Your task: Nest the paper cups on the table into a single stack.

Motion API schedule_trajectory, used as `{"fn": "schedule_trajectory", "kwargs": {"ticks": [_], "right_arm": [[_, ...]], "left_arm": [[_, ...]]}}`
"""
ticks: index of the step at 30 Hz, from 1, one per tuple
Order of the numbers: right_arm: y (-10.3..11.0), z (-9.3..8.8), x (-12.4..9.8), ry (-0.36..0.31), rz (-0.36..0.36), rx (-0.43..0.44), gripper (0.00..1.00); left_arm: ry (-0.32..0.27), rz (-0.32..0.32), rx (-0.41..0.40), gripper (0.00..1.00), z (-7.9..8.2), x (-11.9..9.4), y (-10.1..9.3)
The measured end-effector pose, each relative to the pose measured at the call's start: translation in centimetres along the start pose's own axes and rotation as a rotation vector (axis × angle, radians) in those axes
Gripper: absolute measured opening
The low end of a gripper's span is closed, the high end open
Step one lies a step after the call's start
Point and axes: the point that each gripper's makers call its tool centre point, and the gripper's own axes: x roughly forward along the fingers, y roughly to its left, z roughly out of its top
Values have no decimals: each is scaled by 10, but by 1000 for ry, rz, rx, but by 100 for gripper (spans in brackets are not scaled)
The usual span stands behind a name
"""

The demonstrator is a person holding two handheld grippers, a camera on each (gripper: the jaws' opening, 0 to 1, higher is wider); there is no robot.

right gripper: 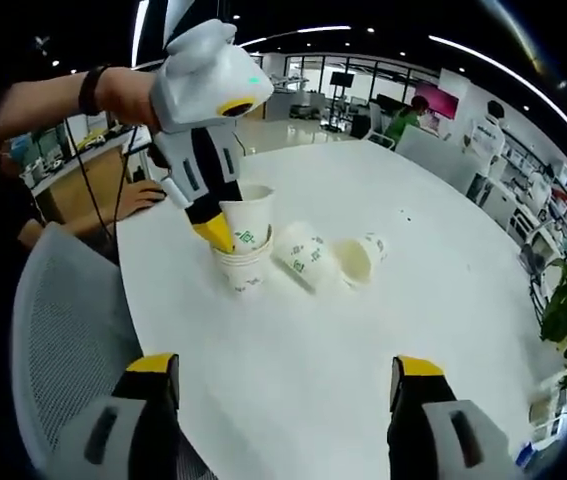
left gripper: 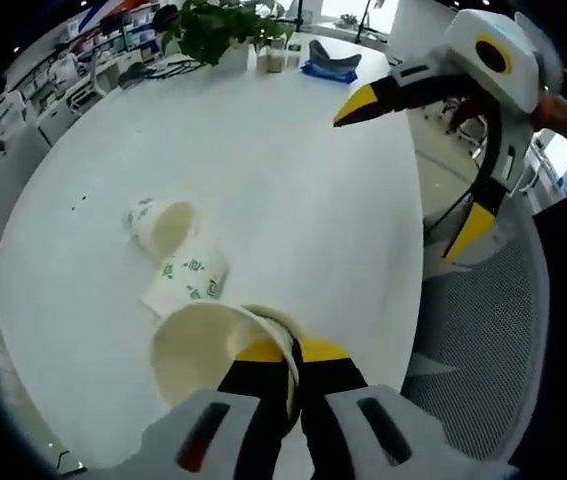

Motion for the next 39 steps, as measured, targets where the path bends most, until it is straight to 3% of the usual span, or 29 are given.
{"fn": "schedule_trajectory", "kwargs": {"ticks": [14,23,30,34,36,39], "right_arm": [[0,-6,2,11,8,-4,87],[3,-4,2,15,13,-8,87],[2,-1,4,11,15,-11,87],[2,-1,8,14,18,-15,86],[4,0,7,14,20,-16,86],[5,0,10,15,23,-17,86]], "left_arm": [[17,-5,21,8,-1,4,6],[-59,-5,-30,12,12,-10,2],[-81,21,-38,17,7,-21,8],[-123,27,-74,18,6,-31,11],[-155,24,-110,20,9,-40,4],[-194,20,-149,22,4,-45,11]]}}
